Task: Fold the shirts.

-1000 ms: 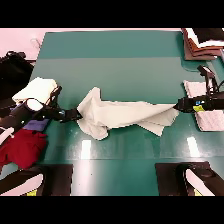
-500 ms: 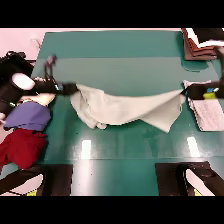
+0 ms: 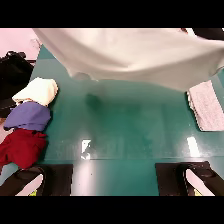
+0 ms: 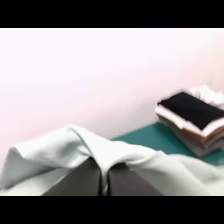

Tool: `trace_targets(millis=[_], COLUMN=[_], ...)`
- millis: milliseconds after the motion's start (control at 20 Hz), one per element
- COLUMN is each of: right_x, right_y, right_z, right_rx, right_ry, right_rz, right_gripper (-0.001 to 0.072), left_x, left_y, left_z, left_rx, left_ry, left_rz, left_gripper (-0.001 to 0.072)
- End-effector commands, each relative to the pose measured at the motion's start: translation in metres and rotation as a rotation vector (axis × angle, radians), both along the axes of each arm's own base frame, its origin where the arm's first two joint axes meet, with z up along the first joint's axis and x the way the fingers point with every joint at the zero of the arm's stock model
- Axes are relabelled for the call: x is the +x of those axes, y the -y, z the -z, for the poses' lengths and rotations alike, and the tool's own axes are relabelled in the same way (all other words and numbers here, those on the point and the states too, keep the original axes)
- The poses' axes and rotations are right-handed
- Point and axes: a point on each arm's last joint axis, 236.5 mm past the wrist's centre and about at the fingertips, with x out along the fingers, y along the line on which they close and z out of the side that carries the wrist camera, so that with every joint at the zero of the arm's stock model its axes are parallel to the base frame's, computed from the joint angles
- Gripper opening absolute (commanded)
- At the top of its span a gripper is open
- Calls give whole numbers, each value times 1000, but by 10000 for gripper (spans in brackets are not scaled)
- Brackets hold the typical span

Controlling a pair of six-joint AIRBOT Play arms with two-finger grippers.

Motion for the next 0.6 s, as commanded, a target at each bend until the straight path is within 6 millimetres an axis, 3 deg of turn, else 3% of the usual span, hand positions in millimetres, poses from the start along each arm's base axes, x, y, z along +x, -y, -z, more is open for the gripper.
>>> trace_targets(millis=[0, 150, 250, 300, 400, 450, 550], right_x=[-27, -31, -26, -15, 9, 20, 34], right_y=[17, 20, 20, 20, 23, 24, 26], right_z=[-14, 0, 29, 42, 84, 114, 177], right_rx=[-48, -28, -13, -2, 6, 12, 24], right_ry=[-17, -107, -255, -309, -453, -553, -744], right_rz=[75, 97, 100, 98, 96, 94, 89], right_gripper=[15, 15, 14, 14, 14, 14, 14], left_x=[-48, -18, 24, 50, 114, 144, 199], left_y=[-11, -7, 1, 6, 18, 22, 30], left_z=[-48, -36, -8, 15, 82, 120, 217], left_rx=[-38, -31, -5, 20, 69, 76, 93], left_ry=[148, 97, -3, -80, -283, -384, -617], left_rz=[-16, -16, -11, -4, 13, 16, 20], left_gripper=[28, 28, 28, 28, 29, 29, 30])
